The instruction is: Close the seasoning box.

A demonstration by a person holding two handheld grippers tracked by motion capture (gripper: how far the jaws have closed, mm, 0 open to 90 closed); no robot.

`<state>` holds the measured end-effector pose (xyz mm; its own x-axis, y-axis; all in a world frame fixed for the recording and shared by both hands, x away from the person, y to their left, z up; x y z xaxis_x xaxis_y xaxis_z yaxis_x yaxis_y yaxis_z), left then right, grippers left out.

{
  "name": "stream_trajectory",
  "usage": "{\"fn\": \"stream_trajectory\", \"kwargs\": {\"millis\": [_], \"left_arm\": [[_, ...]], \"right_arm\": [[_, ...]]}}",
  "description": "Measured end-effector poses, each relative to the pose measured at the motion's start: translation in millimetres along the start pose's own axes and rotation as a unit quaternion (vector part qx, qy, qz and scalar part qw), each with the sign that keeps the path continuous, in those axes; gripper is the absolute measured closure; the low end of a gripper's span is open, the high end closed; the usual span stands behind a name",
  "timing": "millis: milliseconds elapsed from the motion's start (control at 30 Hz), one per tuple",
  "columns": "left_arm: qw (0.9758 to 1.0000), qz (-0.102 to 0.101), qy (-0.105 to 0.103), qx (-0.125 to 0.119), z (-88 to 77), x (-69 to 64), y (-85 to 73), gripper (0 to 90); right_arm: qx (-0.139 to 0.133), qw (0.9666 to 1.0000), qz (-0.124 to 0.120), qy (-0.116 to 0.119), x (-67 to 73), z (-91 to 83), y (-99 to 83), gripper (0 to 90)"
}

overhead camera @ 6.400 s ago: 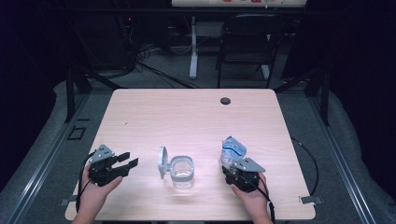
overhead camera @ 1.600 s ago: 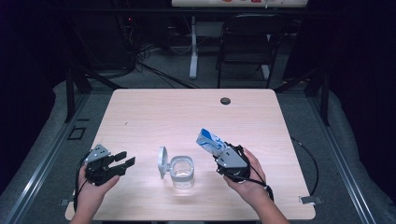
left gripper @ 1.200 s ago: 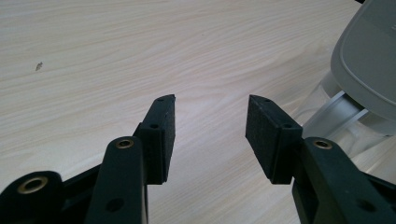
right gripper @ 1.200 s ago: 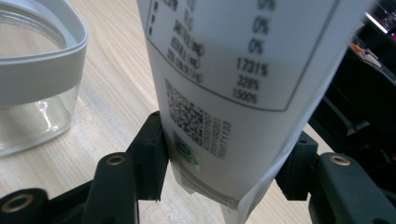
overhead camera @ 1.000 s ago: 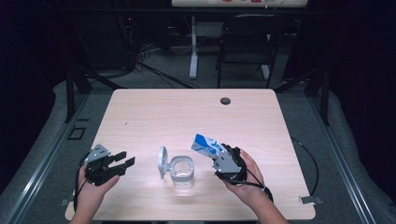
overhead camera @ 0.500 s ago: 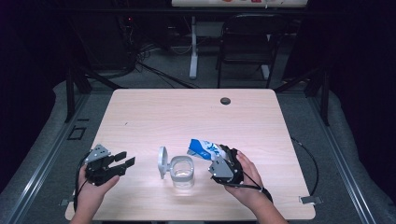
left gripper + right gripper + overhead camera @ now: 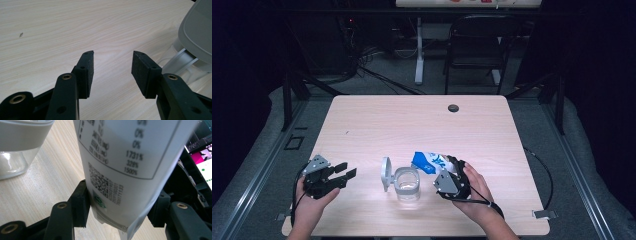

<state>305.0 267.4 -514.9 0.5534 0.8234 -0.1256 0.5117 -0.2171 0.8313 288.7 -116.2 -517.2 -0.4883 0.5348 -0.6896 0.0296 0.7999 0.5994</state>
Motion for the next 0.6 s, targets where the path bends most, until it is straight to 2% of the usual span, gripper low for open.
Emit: {"fn": "stream_trajectory", "kwargs": {"millis": [167, 400, 500, 600], "left_arm": [[1.0, -0.001, 0.0, 0.001, 0.3, 0.0, -0.3, 53.0], [1.0, 0.0, 0.0, 0.003, 0.8, 0.4, -0.8, 53.1], [1.0, 0.0, -0.001, 0.003, 0.9, 0.4, -0.9, 53.1], [1.0, -0.001, -0.001, 0.001, 0.9, 0.6, -0.9, 53.0]], "right_arm": [[-0.005, 0.9999, -0.011, -0.008, 2.0, 1.6, -0.5, 45.2], [0.009, 0.9991, -0.036, -0.017, 3.7, 2.1, 0.2, 45.2], [0.002, 0.9988, -0.044, -0.024, 6.7, 4.6, -0.7, 45.3], [0.005, 0.9976, -0.062, -0.03, 8.3, 4.2, -0.8, 45.3]]}}
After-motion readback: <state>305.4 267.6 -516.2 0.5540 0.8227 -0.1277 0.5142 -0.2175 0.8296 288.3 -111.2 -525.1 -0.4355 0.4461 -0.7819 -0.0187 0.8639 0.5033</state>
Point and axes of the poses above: each handheld gripper's, and its own axes: z roughly forward along the jaws, y roughly out of its top, x roughly to its left, the point moved 1 cm from there along z, roughly forward along the jaws, and after that the axes turned 1 degree about -x, right-handed, at the moved point
